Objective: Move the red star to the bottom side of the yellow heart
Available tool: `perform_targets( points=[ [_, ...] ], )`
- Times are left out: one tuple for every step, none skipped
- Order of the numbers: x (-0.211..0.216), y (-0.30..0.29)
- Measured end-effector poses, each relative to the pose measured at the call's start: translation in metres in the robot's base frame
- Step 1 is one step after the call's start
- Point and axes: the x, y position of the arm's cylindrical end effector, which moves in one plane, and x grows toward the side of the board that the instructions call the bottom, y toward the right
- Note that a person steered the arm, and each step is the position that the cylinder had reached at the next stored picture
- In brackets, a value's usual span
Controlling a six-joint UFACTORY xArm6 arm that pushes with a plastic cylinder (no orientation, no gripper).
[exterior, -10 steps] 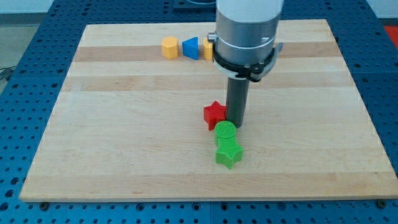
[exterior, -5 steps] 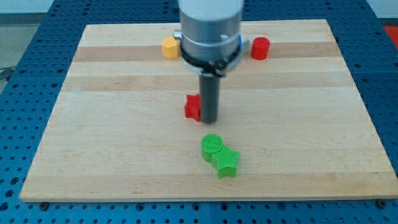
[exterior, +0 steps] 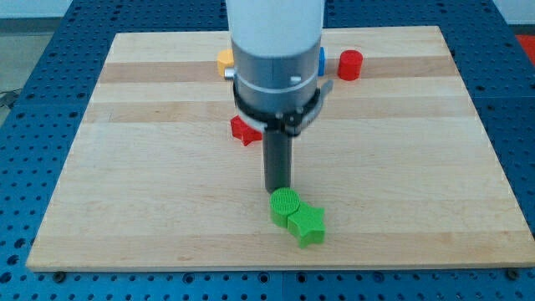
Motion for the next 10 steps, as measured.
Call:
perform_targets(
  points=[
    [0.009,-0.051],
    [-0.041,-0.077],
    [-0.073,-0.08],
    [-0.088,-0.064],
    [-0.091,-0.055],
    [-0.097,-0.05],
    [-0.134,-0.03],
    [-0.153,-0.021],
    [-0.168,-0.015],
    [-0.168,-0.015]
  ],
)
